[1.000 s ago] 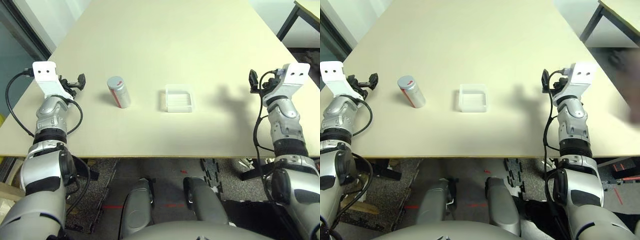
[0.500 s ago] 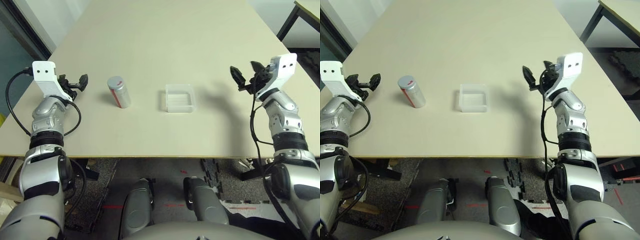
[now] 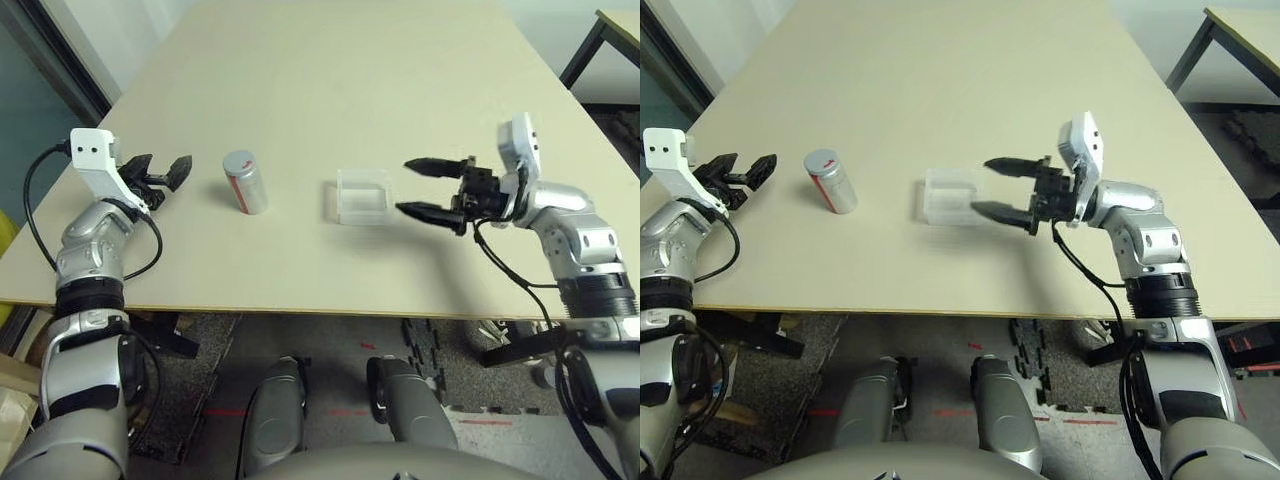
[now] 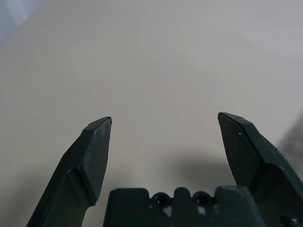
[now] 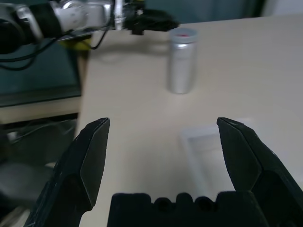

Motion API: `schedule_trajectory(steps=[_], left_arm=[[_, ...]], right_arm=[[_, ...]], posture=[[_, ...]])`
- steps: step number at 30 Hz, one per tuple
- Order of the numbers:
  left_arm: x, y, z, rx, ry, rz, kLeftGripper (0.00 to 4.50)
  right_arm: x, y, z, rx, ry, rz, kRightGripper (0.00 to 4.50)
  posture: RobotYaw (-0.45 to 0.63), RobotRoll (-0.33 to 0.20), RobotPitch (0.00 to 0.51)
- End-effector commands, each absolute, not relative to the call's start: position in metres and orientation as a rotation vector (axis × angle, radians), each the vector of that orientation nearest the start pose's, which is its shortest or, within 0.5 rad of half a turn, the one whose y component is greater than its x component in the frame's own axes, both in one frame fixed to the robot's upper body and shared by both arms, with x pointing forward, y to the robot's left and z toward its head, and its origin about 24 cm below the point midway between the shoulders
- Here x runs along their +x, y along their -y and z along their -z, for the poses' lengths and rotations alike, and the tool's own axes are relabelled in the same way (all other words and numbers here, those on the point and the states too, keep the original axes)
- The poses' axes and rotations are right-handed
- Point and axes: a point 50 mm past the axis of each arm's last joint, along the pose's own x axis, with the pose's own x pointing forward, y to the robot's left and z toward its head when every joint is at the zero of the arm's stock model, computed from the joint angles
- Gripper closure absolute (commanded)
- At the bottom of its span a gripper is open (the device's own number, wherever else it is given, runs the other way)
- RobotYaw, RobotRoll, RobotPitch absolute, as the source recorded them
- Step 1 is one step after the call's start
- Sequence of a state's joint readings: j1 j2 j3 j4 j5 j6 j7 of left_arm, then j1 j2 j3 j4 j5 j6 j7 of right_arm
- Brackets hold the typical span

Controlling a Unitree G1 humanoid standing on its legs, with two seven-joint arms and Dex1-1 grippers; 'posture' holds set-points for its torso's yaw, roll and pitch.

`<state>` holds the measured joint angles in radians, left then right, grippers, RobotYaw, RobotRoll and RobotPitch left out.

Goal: Pour the medicine from the bottle into the box.

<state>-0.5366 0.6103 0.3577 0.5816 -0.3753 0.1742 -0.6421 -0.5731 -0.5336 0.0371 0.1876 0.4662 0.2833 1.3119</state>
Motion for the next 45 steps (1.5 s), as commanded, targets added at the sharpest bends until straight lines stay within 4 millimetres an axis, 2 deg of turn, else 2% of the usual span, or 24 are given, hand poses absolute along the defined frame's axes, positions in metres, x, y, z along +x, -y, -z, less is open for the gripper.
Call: schedule_trajectory(steps=[1, 10, 19, 32, 45], left_arm=[[0.312, -0.314, -0.135, -0.055, 0.035, 0.274, 0.00], [0.281, -0.293, -0.128, -0.080, 0.058, 0.430, 0.00], [0.274, -0.264, -0.109, -0.007, 0.035, 0.486, 0.00], [0.290, -0.243, -0.100, 0.029, 0.089, 0.421, 0.00], [0.317, -0.227, -0.095, 0.056, 0.112, 0.407, 0.00]], right_arm=[[0.307, 0.163, -0.158, -0.139, 0.019, -1.406, 0.01], [0.315, 0.157, -0.150, -0.163, 0.018, -1.397, 0.01], [0.319, 0.155, -0.146, -0.186, 0.017, -1.386, 0.01], [0.321, 0.156, -0.144, -0.219, 0.023, -1.358, 0.01], [0.321, 0.156, -0.144, -0.241, 0.031, -1.337, 0.01]], posture=[[0.01, 0.000, 0.118], [0.03, 0.000, 0.131], [0.02, 0.000, 0.127], [-0.01, 0.000, 0.120], [-0.05, 0.000, 0.109]])
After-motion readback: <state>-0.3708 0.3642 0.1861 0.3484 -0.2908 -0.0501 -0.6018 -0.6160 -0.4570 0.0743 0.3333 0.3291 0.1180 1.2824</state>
